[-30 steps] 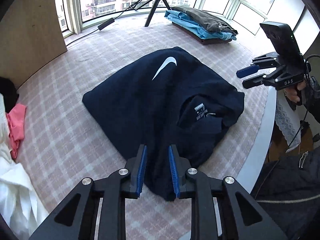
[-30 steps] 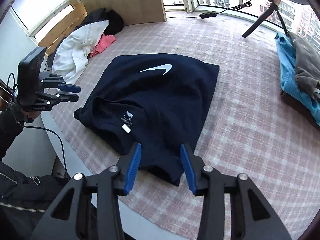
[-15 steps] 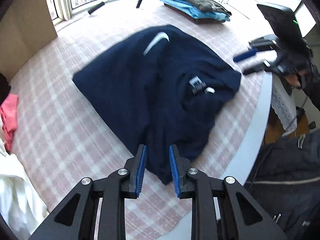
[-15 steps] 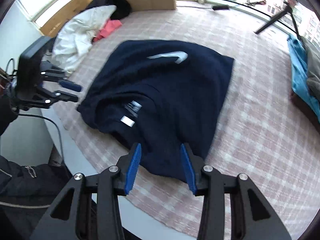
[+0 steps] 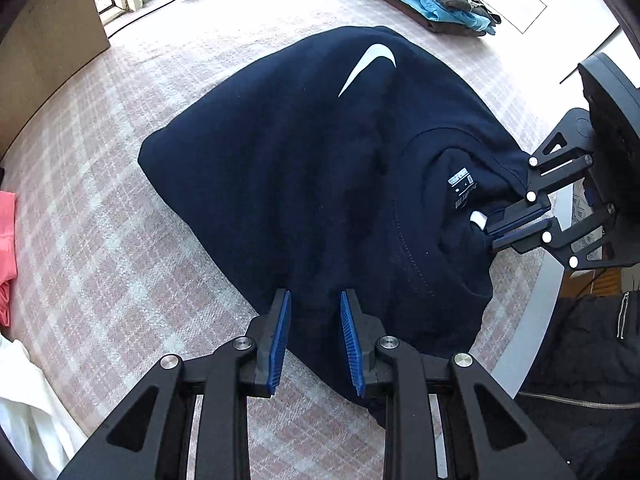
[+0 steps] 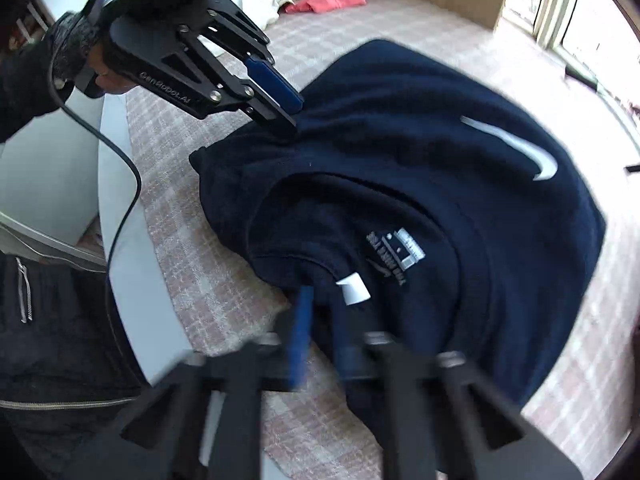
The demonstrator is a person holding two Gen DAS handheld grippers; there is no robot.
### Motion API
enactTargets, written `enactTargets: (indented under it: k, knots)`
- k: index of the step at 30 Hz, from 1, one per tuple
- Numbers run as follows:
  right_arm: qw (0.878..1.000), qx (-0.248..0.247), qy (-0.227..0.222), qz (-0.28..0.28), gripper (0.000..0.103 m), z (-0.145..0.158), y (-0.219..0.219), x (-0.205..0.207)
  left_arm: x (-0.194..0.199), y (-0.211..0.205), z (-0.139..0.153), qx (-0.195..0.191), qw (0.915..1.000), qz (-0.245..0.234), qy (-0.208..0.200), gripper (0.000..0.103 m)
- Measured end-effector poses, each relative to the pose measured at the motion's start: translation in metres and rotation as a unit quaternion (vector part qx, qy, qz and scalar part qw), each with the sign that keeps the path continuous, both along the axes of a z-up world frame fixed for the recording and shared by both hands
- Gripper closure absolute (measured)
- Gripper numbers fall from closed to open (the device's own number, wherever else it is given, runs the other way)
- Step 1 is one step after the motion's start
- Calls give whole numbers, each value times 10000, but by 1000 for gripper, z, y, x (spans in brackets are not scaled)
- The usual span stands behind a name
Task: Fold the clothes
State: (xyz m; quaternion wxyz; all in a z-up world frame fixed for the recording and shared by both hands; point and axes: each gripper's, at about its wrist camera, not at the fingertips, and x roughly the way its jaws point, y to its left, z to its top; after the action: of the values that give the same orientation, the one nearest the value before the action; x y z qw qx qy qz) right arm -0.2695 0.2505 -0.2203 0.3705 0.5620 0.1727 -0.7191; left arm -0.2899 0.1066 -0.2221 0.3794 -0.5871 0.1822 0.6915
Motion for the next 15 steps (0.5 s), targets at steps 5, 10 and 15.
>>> enactTargets:
  k: [5,10,15]
  knots:
    - [9985,-324,-439,-14,98,15,10,-6,-1,0,0,-21,10000,-34,-11,78]
    - [9937,-382,-900,538,98,14,5,11,0,-1,2,-68,10000,-61,24,78]
    - [9961,-495,-634,-362,88,24,31,-6,19,-21,19,32,10000,23,91,78]
